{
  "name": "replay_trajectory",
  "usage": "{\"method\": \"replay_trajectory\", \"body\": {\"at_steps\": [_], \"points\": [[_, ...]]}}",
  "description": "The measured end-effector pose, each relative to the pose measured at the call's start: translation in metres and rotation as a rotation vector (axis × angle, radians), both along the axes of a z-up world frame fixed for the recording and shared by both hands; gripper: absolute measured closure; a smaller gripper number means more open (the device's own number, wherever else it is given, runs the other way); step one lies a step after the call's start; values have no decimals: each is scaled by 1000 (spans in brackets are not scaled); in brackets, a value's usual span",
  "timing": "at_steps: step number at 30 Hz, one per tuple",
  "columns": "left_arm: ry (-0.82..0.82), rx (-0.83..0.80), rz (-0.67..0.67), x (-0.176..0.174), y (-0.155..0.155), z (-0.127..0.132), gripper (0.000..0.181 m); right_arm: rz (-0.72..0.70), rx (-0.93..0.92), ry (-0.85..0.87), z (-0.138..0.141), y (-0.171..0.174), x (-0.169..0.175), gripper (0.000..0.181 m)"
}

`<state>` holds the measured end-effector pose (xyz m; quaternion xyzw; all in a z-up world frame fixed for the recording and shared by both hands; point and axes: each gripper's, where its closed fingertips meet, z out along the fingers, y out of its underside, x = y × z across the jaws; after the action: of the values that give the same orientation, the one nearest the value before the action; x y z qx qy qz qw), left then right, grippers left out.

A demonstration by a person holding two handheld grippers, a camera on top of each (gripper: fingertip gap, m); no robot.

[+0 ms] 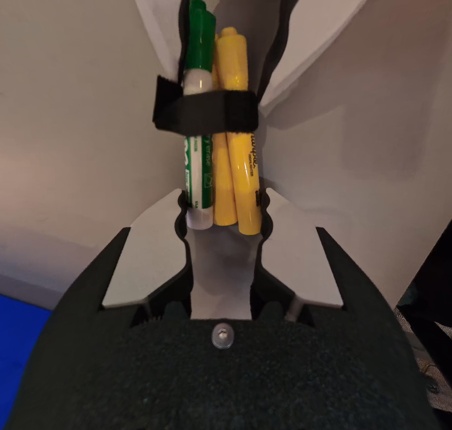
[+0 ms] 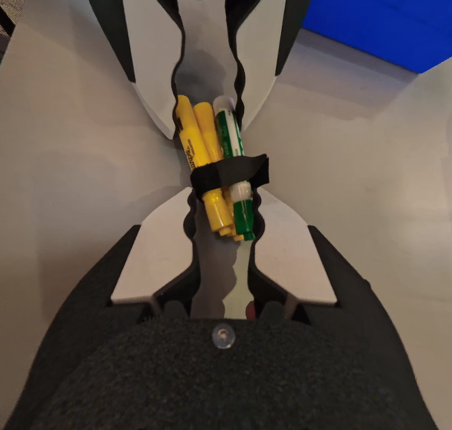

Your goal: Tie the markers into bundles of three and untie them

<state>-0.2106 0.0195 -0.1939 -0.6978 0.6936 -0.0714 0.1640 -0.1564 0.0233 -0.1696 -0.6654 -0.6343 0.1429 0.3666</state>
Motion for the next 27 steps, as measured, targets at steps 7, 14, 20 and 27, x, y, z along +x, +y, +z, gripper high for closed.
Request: {"method": "replay_trajectory", "body": {"at_steps": [7,14,20,27], "points": [[-63,-13,-23,14,-10,6,141,-1,16,19,-2,-2,-10,137],[-38,-54,17,2,-11,-1,132,3,-16,8,13,-9,11,132],[-79,-91,33,-4,-14,7,126,15,-174,-152,8,-18,28,131],[-475,-274,136,-11,-19,60,111,24,-248,-309,-13,-12,25,126]]}}
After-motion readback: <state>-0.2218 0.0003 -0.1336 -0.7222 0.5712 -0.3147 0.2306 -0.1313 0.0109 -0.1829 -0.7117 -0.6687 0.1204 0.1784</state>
